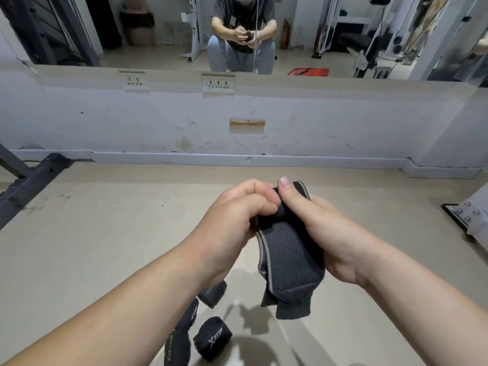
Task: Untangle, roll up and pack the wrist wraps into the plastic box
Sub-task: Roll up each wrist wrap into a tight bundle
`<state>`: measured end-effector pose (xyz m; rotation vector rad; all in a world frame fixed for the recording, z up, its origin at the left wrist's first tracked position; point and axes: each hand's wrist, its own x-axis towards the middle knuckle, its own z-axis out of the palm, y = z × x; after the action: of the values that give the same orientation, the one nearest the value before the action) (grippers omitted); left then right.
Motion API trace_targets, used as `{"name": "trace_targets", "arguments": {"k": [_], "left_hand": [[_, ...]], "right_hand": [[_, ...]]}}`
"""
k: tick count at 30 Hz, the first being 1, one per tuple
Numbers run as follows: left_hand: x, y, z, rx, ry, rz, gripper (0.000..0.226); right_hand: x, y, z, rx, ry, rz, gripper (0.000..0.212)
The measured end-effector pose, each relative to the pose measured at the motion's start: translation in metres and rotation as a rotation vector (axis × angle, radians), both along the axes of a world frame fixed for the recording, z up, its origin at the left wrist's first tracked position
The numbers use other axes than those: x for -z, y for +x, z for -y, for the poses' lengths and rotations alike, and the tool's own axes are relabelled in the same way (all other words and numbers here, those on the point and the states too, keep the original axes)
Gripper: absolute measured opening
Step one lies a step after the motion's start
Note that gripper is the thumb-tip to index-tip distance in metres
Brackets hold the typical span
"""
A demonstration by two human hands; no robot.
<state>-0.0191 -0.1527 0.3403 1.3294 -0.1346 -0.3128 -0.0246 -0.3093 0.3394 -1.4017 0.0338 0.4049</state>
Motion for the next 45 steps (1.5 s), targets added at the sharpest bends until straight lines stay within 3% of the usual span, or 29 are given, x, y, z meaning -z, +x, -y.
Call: {"name": "trace_targets", "arguments": {"k": [2,6,10,14,17,20,24,28,32,33,36,40,45], "left_hand": [[0.002,-0.002,0.003,-0.042,0.01,-0.022,0.004],[0.006,0.005,0.002,-0.072,0.109,-0.153,0.036],[0.006,0.005,-0.001,0.012,0.115,-0.227,0.039],[0.008,0.007,-0.004,-0.091,0.11,-0.121,0.022],[0.009,0.008,-0.006,-0.127,0.081,-0.053,0.026],[0.01,0.008,-0.008,-0.116,0.117,0.026,0.034],[0.016,0.011,-0.008,-0.116,0.171,0.067,0.04],[0.016,0.013,-0.009,-0.091,0.16,0.05,0.026],[0.021,0.018,-0.013,-0.063,0.218,0.006,0.067],[0.022,0.018,-0.014,-0.006,0.208,-0.018,0.067],[0.027,0.014,-0.009,0.081,0.18,-0.037,0.045],[0.036,0.011,-0.001,-0.098,0.128,-0.047,0.039],[0.037,0.01,0.002,-0.139,0.18,-0.026,0.024]], "right_hand": [[0.003,0.0,0.001,0.044,0.05,0.014,0.038],[0.007,0.004,0.004,0.086,0.071,0.093,0.018],[0.006,0.006,0.007,0.082,0.069,0.052,0.029],[0.002,0.007,0.009,0.114,0.097,-0.025,0.042],[-0.005,0.004,0.01,-0.002,0.136,-0.12,0.024],[-0.002,0.005,0.012,0.004,0.112,-0.191,0.037],[0.001,0.005,0.011,0.08,0.044,-0.127,0.034],[0.003,0.006,0.015,0.111,-0.016,-0.077,0.023],[0.009,0.009,0.017,0.174,-0.033,-0.042,0.029],[0.012,0.011,0.017,0.215,-0.014,-0.047,0.036],[0.017,0.014,0.018,0.309,0.037,-0.056,0.042],[0.019,0.011,0.01,0.373,0.166,-0.029,0.024],[0.02,0.009,0.005,0.442,0.056,0.041,0.011]]}}
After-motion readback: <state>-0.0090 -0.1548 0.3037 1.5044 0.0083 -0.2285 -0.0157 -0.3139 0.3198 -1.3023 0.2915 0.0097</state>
